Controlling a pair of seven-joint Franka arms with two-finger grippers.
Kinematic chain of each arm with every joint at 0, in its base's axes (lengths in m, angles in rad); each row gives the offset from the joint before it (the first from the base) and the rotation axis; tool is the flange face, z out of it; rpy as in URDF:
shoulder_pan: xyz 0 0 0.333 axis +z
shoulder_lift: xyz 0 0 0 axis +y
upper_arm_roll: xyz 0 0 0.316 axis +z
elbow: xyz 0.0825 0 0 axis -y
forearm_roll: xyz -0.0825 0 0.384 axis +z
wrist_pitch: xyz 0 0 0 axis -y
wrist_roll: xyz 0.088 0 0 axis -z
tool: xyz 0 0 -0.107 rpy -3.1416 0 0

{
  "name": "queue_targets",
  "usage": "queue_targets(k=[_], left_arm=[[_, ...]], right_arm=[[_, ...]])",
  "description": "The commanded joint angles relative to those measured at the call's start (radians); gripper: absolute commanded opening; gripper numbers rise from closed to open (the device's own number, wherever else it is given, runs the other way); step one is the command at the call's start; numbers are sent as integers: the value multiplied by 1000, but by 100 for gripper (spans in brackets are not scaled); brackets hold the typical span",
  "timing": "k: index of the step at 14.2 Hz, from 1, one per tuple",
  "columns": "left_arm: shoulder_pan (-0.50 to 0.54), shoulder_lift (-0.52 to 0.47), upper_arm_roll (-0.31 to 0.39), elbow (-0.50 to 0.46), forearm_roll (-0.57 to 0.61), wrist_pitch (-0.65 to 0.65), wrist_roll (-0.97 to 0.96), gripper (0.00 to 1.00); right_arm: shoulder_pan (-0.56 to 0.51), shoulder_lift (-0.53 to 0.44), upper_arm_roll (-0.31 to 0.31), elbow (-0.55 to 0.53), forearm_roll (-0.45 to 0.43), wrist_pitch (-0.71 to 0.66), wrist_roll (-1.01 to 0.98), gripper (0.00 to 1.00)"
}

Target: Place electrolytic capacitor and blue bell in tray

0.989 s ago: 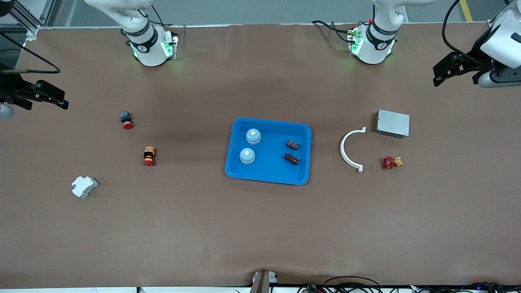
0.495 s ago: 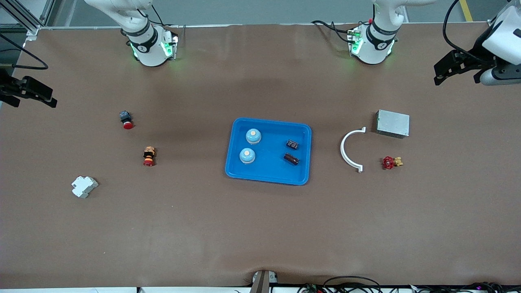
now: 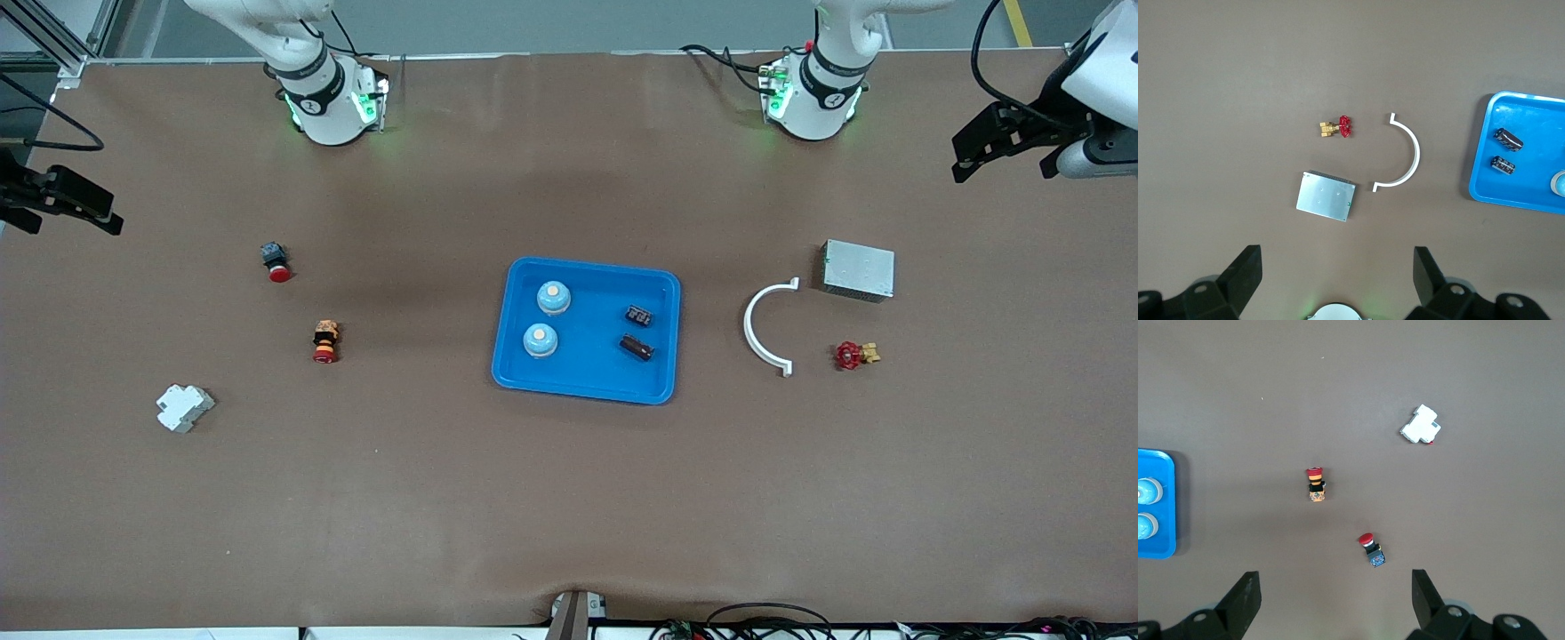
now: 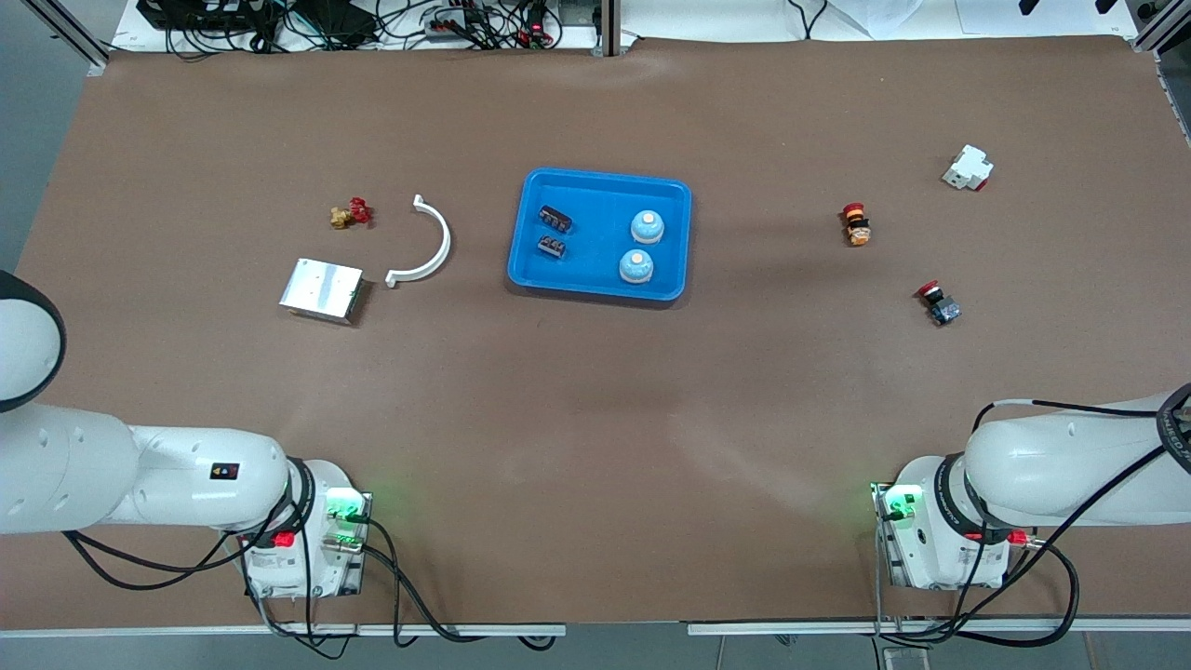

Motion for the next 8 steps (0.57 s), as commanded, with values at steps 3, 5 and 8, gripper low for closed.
queue_targets(k=[3,5,8], left_arm=[[7,-6,-2,20,-9,-13,13,100],[6,-5,-2,23,-8,-27,13,100],[7,-5,-2,28,-11,-35,13,100]], right_arm=[[-13,-32,7,-8,3,-5,-7,100],[-13,-35,7,-9,5,-5,-5,100],[-13,-36,6,-8,13,-5,-5,100]])
